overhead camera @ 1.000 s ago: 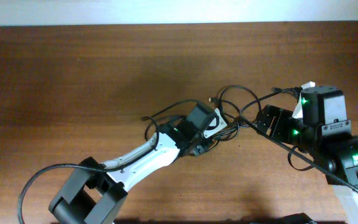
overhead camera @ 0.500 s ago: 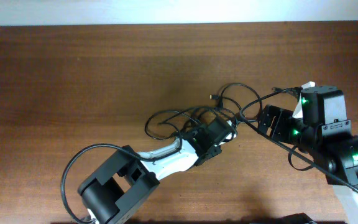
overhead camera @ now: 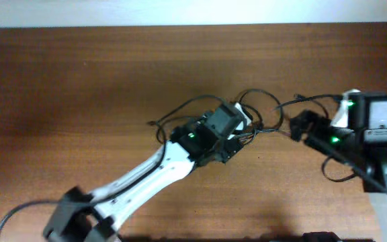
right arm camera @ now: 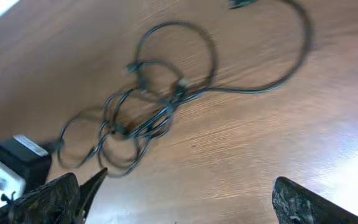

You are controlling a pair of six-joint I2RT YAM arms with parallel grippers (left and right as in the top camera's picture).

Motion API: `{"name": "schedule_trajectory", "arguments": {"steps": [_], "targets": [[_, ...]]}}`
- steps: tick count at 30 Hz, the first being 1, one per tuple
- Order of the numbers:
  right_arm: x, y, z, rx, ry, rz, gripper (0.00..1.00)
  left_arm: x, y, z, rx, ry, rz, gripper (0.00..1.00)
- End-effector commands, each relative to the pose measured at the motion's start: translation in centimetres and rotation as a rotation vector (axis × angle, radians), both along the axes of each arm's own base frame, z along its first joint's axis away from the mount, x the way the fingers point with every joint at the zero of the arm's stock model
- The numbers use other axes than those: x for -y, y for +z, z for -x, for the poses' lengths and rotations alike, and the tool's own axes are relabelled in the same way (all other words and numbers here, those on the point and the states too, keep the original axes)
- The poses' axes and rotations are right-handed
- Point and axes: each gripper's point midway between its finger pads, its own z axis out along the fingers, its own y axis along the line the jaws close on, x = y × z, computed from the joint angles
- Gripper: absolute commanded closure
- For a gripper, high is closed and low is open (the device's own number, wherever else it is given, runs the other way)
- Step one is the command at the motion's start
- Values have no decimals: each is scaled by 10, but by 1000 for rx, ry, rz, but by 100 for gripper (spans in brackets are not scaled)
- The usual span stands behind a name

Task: Untangle cables

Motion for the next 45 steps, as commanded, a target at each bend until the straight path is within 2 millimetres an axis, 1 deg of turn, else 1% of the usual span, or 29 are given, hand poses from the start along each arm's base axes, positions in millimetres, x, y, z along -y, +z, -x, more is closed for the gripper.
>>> {"name": "schedule_trajectory", "arguments": {"steps": [1, 2, 4, 6, 9, 11, 12, 13, 14, 15, 16, 18, 19, 20, 22, 24, 25, 27, 28, 31, 34, 36, 37, 38, 40, 41, 43, 44, 45], "targets": [[21, 6, -2, 17, -62, -72, 1, 8, -63, 1, -90, -57, -91, 49], [29, 6, -1, 21, -76, -63, 2, 6, -80, 3, -114, -76, -130, 59], [41, 6, -1, 25, -99, -48, 1, -6, -107, -2, -94, -45, -255, 60], [42, 6, -3, 26, -104, -45, 2, -7, -108, -3, -78, -60, -279, 48], [43, -3, -6, -9, -90, -41, 1, -4, -110, -18, -6, -33, -275, 50], [44, -7, -9, -24, -90, -44, 2, -2, -127, -29, 29, -29, -300, 41], [44, -7, -9, -22, -90, -43, 2, -3, -145, -28, 11, -42, -326, 41], [44, -7, -9, -22, -90, -43, 1, -5, -159, -26, -3, -68, -359, 80], [44, -7, -9, -22, -90, -44, 1, -5, -157, -27, 4, -67, -361, 100], [44, -8, -8, -27, -90, -45, 0, -2, -138, -36, 40, -46, -357, 100], [43, -9, -6, -38, -90, -47, 5, 9, -84, -47, 93, -30, -300, 100], [41, -13, 0, -69, -88, -56, 12, 11, -9, -52, 148, 49, -182, 100], [39, -14, 4, -84, -86, -62, 14, 6, 43, -47, 168, 94, -49, 100], [31, -14, 5, -89, -64, -103, 16, 10, 82, -30, 145, 37, 93, 100], [3, -6, 5, -66, 39, -244, 20, 7, 135, -6, 121, -5, 296, 100], [-40, 16, 7, 24, 303, -421, 20, -5, 166, 3, 91, 34, 434, 100], [-54, 23, 10, 70, 414, -486, 20, 4, 178, 21, -1, -78, 545, 100], [-84, 42, 20, 170, 627, -577, 25, 4, 178, 29, -94, -137, 609, 100], [-98, 44, 20, 195, 706, -556, 36, 8, 187, 38, -147, -210, 678, 100], [-130, 56, 9, 317, 880, -509, 42, 17, 198, 56, -194, -333, 741, 100], [-146, 53, -16, 300, 841, -530, 51, 17, 197, 61, -218, -346, 747, 100], [-144, 50, -30, 288, 782, -525, 71, 18, 198, 66, -239, -365, 758, 100], [-135, 39, -41, 255, 702, -474, 89, 20, 201, 71, -237, -404, 765, 100], [-121, 23, -53, 210, 590, -394, 96, 21, 203, 75, -251, -429, 779, 100], [-88, -10, -54, 89, 426, -225, 96, 17, 205, 73, -212, -449, 772, 100], [-77, -21, -50, 41, 381, -169, 96, 4, 208, 57, -156, -395, 760, 100], [-29, -47, -38, -89, 213, 30, 96, -50, 218, 10, -5, -169, 728, 100], [3, -53, -33, -139, 92, 113, 96, -84, 226, -7, 47, -53, 738, 100], [18, -55, -31, -155, 45, 134, 96, -100, 230, -14, 74, -11, 739, 100]]}}
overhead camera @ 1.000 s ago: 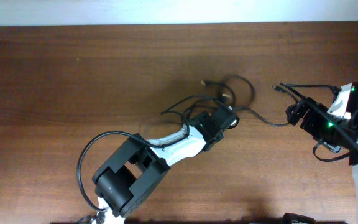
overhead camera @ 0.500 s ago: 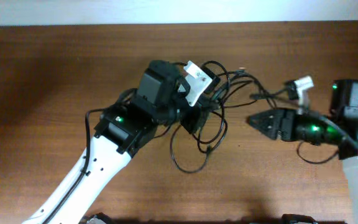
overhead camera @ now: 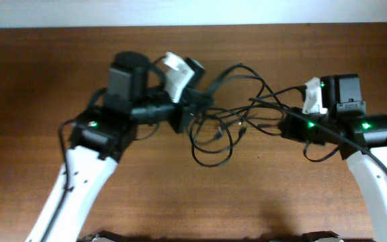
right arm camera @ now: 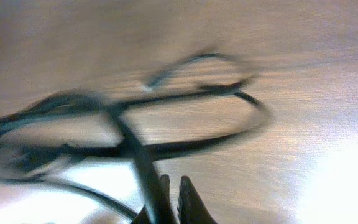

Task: Untangle cables

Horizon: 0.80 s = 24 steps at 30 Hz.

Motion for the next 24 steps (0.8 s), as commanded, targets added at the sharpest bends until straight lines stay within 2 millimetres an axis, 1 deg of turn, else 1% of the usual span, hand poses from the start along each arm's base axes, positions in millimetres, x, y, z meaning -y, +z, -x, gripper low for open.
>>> {"name": "schedule_trajectory", "arguments": {"steps": [1, 3, 4, 6, 7, 8, 9, 10, 11, 12, 13, 14, 15, 16, 17, 19, 20, 22, 23, 24], "targets": [[75, -11, 1, -42, -250, 188, 96, -60, 29, -22, 73, 207, 18, 100], [97, -12, 4, -59, -322, 195, 96, -66, 24, -25, 40, 243, 15, 100], [121, -14, 12, -86, -395, 246, 96, -76, 17, -33, 41, 316, -31, 100], [143, -16, 23, -120, -484, 232, 96, -104, 3, -49, 10, 507, -118, 100], [150, -15, 24, -121, -521, 182, 96, -139, -10, -59, -77, 759, -156, 100], [141, -13, 21, -109, -505, 80, 95, -147, -14, -59, -133, 839, -126, 100], [128, -10, 16, -85, -435, 14, 78, -132, -12, -55, -163, 780, -82, 100], [114, -6, 13, -60, -354, -38, 48, -108, -10, -46, -172, 654, -56, 100], [98, 0, 10, -30, -269, -109, 34, -85, -9, -35, -142, 515, -64, 100], [89, 4, 9, -9, -218, -150, 31, -72, -9, -29, -121, 448, -77, 100], [74, 12, 7, 35, -121, -211, 25, -62, -9, -25, -107, 410, -86, 100], [53, 24, 9, 83, -9, -299, 19, -38, 0, -12, -64, 270, -57, 100], [42, 30, 9, 109, 50, -334, 18, -23, 9, -2, -23, 168, -28, 100], [32, 34, 9, 123, 92, -356, 17, -11, 19, 6, 23, 83, 6, 100], [24, 34, 10, 128, 136, -349, 15, -5, 32, 6, 69, 53, 48, 100], [4, 33, 14, 124, 222, -338, 14, -2, 64, -5, 99, 102, 167, 100], [-5, 33, 15, 127, 259, -337, 12, -2, 97, -5, 172, 111, 251, 100], [-23, 37, 10, 196, 377, -297, 11, -8, 147, 11, 277, 109, 350, 100], [-30, 40, 5, 225, 402, -295, 4, -12, 169, 23, 320, 105, 390, 100], [-37, 42, -4, 221, 369, -320, 1, -18, 193, 38, 380, 98, 426, 100]]}}
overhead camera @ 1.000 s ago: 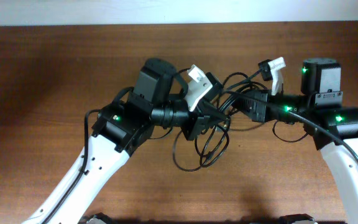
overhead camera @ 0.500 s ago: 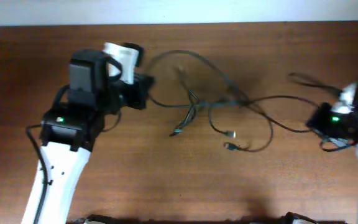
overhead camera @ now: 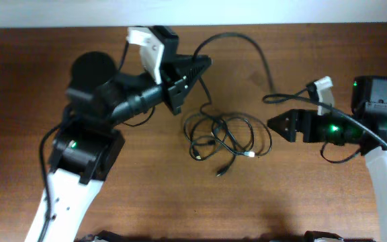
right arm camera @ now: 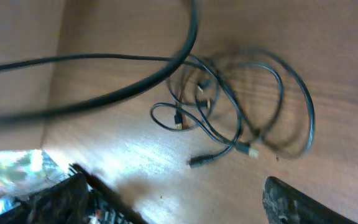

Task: Untangle cables

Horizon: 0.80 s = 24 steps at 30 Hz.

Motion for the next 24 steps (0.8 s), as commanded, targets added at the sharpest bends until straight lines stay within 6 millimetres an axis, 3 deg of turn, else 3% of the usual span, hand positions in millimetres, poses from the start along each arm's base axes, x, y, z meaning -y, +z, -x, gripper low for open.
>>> {"name": "schedule_trajectory", "arguments": {"steps": [1, 2, 4, 5, 7, 8, 9, 10, 11, 13, 15, 16, 17, 19, 21, 22, 24], "targets": [[-25, 3, -17, -25, -17, -65, 1, -16, 80, 52, 174, -30, 121, 100], [-30, -1, -24, -51, -38, -70, 1, -20, 90, 58, 207, -13, 135, 100], [-55, -37, -44, -168, -69, -43, 1, -43, 109, 54, 253, 142, 178, 100], [-75, -64, -49, -205, -25, 4, 1, -56, 115, 48, 298, 240, 175, 100], [-81, -113, -54, -277, -46, 155, 3, -74, 121, 38, 374, 383, 130, 100], [-81, -149, -54, -356, -72, 236, 18, -87, 122, 30, 402, 478, 104, 100], [-87, -183, -51, -439, -62, 262, 51, -88, 122, 29, 412, 491, 92, 100], [-88, -208, -48, -492, -55, 282, 69, -89, 121, 29, 448, 499, 51, 100], [-87, -222, -46, -526, -54, 295, 73, -93, 122, 26, 468, 532, 27, 100], [-84, -244, -43, -564, -55, 328, 92, -109, 122, 18, 453, 640, 28, 100], [-60, -257, -44, -577, -156, 460, 96, -118, 122, 14, 483, 702, -20, 100], [-22, -262, -40, -620, -316, 612, 96, -132, 122, 10, 494, 797, -57, 100], [14, -261, -32, -656, -429, 733, 96, -167, 125, 5, 503, 1004, -110, 100], [63, -257, -23, -713, -543, 843, 96, -220, 139, 13, 518, 1288, -107, 100], [105, -255, -16, -799, -645, 822, 96, -251, 144, 19, 521, 1417, -99, 100], [110, -255, -14, -813, -644, 807, 96, -260, 137, 13, 501, 1446, -134, 100], [104, -257, -14, -813, -535, 761, 96, -259, 96, -22, 367, 1427, -257, 100]]}}
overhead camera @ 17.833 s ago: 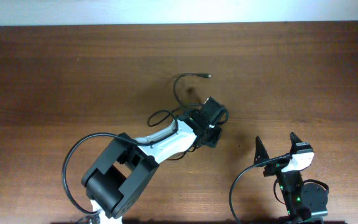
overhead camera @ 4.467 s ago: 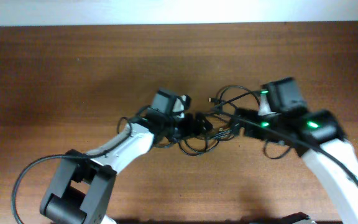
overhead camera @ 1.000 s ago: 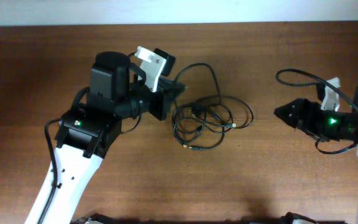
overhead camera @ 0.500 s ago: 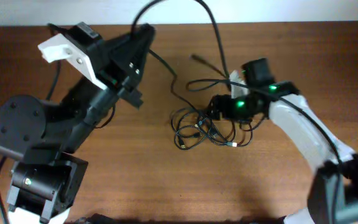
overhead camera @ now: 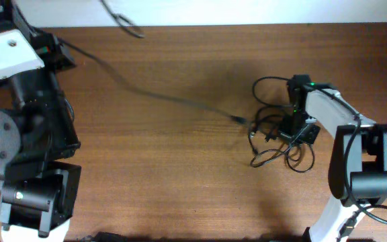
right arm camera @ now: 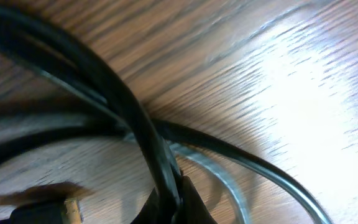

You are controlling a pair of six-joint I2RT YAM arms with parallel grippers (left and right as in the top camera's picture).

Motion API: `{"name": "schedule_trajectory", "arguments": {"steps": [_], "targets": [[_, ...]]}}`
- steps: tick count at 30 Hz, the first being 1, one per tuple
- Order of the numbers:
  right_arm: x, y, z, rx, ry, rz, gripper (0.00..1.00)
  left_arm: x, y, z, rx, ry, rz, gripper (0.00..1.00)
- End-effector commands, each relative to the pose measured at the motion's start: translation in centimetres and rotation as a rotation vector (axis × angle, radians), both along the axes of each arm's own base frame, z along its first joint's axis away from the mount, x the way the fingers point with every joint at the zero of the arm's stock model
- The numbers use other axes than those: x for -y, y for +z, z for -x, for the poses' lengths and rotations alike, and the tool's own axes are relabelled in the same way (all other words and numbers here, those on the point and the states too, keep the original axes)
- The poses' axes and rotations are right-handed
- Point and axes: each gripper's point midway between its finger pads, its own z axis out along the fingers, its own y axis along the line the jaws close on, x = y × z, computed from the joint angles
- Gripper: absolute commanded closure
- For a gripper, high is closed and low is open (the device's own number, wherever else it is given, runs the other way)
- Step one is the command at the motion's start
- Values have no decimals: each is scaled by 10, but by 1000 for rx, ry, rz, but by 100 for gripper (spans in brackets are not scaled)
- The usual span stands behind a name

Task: Untangle cables
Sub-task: 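Carry the separated cable with the left gripper to the far left corner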

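A tangle of thin black cables (overhead camera: 277, 144) lies at the right of the brown table (overhead camera: 180, 181). My right gripper (overhead camera: 293, 129) is down in it. In the right wrist view it (right arm camera: 178, 202) is shut on a thick black cable (right arm camera: 126, 106), with more strands and a gold-tipped plug (right arm camera: 70, 208) beside it. One long cable (overhead camera: 160, 95) stretches from the top left down to its plug end (overhead camera: 238, 119) just left of the tangle. My left arm (overhead camera: 25, 107) stands tall at the far left; its gripper does not show.
The pale wall edge (overhead camera: 247, 10) runs along the table's far side. The left arm's bulk covers the left end of the table. The right arm (overhead camera: 355, 161) bends back along the right edge.
The tangle was mid-table and is now at the right. My right gripper was open and clear of it and is now shut on a cable in it. The left arm has drawn far left, one cable stretched out.
Both grippers first met at the tangle, the right one open. Then the arms stood apart with cables strung between them, the right shut on one. Then the right was open, the pile lay loose and the left held one cable up. Now that cable lies stretched from the pile.
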Motion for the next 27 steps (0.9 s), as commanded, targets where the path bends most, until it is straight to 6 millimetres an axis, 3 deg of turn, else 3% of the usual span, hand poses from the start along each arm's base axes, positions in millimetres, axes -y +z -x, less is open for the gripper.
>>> {"name": "schedule_trajectory", "arguments": {"steps": [1, 2, 3, 4, 5, 7, 8, 10, 12, 13, 15, 16, 17, 18, 19, 20, 21, 22, 23, 24, 25, 26, 27], "targets": [[4, -16, 14, -68, 91, -5, 96, -6, -43, -35, -180, 59, -14, 100], [3, -16, 14, -68, 95, -4, 95, -4, -59, -48, -239, 59, -26, 100], [2, -16, 13, -64, 97, -4, 90, 1, -96, -73, -351, 47, 9, 100], [2, -16, 12, -59, 97, -4, 84, 6, -111, -81, -393, 15, 32, 100], [2, -17, 9, -50, 97, -4, 73, 14, -122, -90, -428, -24, 26, 100], [2, -18, 6, -35, 98, -3, 40, 10, -127, -100, -436, -4, 13, 100], [2, -18, 5, -33, 98, -3, 19, -6, -123, -104, -410, 37, 23, 100], [2, -18, 6, -34, 98, -4, 0, -59, -126, -115, -383, 156, 52, 100], [2, -18, 6, -35, 98, -4, 2, -85, -119, -149, -275, 70, 49, 100], [2, -17, 6, -36, 98, -4, 1, -98, -101, -161, -147, 36, 60, 100], [2, -17, 6, -37, 98, -3, 1, -129, -63, -166, 138, 73, 21, 100], [2, -17, 6, -37, 98, -3, 2, -146, -61, -176, 176, 98, 9, 100], [2, -18, 5, -33, 98, -3, 1, -160, -73, -198, 137, 112, 19, 100], [2, -18, 4, -30, 98, -3, 2, -177, -122, -238, -18, 113, 53, 100], [2, -18, 4, -29, 98, -3, 2, -198, -222, -271, -307, 129, 130, 100], [2, -18, 4, -29, 98, -3, 1, -215, -307, -278, -527, 153, 196, 100], [2, -18, 4, -29, 98, -3, 2, -223, -356, -277, -645, 168, 234, 100], [2, -18, 4, -29, 98, -3, 1, -236, -433, -270, -816, 191, 296, 100], [2, -18, 4, -29, 98, -3, 2, -244, -484, -257, -922, 213, 369, 100], [2, -18, 4, -29, 98, -3, 2, -252, -529, -237, -1014, 248, 472, 100], [2, -18, 4, -29, 98, -3, 1, -260, -544, -227, -1040, 273, 523, 100], [2, -18, 4, -29, 98, -3, 2, -266, -542, -224, -1030, 284, 531, 100], [2, -18, 4, -29, 98, -3, 2, -274, -522, -229, -987, 289, 525, 100]]}}
